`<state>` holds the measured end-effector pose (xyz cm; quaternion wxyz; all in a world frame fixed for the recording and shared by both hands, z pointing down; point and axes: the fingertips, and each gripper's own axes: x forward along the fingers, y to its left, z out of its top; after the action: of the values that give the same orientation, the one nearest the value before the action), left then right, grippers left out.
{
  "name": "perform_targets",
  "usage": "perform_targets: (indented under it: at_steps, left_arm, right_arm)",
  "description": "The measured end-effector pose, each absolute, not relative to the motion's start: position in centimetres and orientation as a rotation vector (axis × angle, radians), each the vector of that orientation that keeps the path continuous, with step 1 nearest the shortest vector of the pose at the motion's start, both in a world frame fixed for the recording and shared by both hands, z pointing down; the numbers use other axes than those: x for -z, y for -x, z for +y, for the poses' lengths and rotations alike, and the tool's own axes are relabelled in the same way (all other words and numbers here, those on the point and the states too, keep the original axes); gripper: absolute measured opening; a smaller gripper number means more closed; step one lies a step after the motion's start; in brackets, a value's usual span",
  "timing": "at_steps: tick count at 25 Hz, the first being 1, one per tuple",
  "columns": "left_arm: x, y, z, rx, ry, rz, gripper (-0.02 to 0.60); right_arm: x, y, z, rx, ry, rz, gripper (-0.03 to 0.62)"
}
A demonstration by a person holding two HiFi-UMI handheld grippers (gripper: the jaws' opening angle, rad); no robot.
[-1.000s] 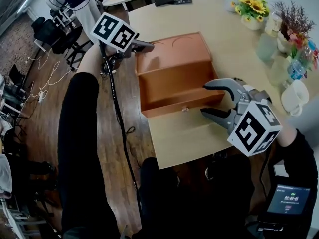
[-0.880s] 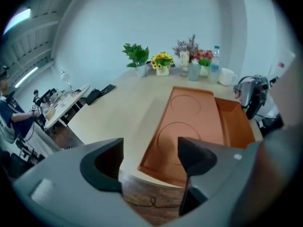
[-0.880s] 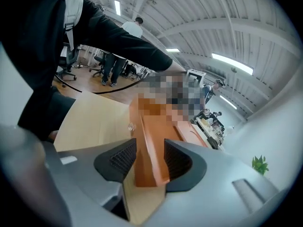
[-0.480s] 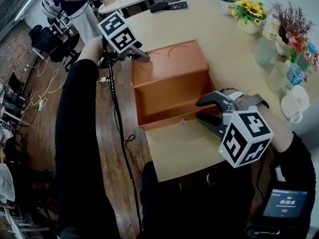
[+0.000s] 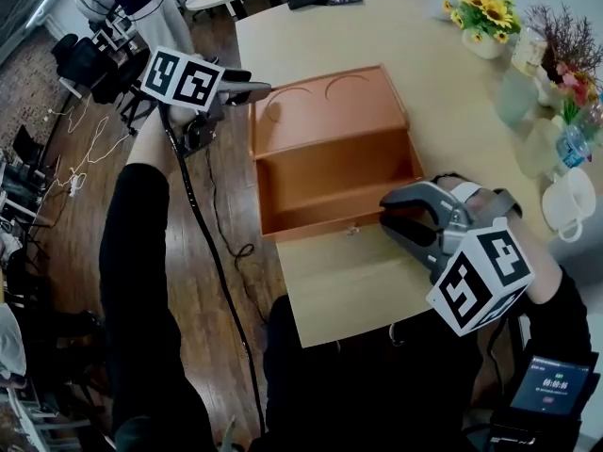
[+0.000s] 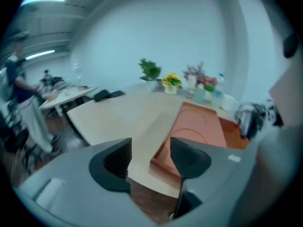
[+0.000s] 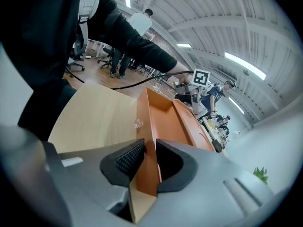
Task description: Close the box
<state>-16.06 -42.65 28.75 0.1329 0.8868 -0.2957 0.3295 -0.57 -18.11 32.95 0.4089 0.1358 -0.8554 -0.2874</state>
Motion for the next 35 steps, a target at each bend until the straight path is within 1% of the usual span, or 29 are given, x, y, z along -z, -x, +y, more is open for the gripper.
perform_targets:
  at_steps: [2, 4, 8, 9, 12, 19, 26, 32, 35]
  left_arm:
    - [-28.4, 17.4, -42.2, -0.686, -2.426, -0.963, 0.239]
    - [-28.6, 17.2, -40.4, -0.553, -2.341, -0.905, 0.239]
    - [-30.7, 16.5, -38.6, -0.679, -2.313, -0.924, 0.234]
    - [-30.9, 16.4, -38.4, -0.676, -2.308, -0.933, 0.188]
    - [-30.7, 16.3, -38.3, -0.669, -2.303, -0.959, 0.175]
    - [-30.7, 16.3, -38.3, -0.738, -2.299, -0.966, 0.175]
    - [-30.5, 16.3, -38.3, -0.722, -2.301, -0.957, 0.175]
    - [-30.5, 16.2, -38.3, -0.713, -2.304, -0.960, 0.176]
    - [-30.5, 16.1, -38.2, -0.700, -2.306, -0.962, 0.175]
  right_arm:
    - [-33.0, 0.6, -18.0, 0.720, -0.341, -2.158, 0.077]
    - [-33.1, 0.6, -18.0, 0.718, -0.340, -2.158, 0.077]
    - [-33.1, 0.2, -18.4, 0.712, -0.344, -2.160, 0.077]
    - [-33.1, 0.1, -18.5, 0.711, -0.345, -2.159, 0.077]
    - [-33.0, 0.2, -18.8, 0.717, -0.361, -2.160, 0.077]
    - [-33.4, 0.9, -20.3, 0.681, -0.356, -2.146, 0.071]
    - [-32.9, 0.7, -21.9, 0.627, -0.312, -2.160, 0.065]
    - [-32.9, 1.2, -25.3, 0.627, -0.397, -2.123, 0.072]
    - [-32.6, 1.2, -26.5, 0.666, -0.464, -2.110, 0.086]
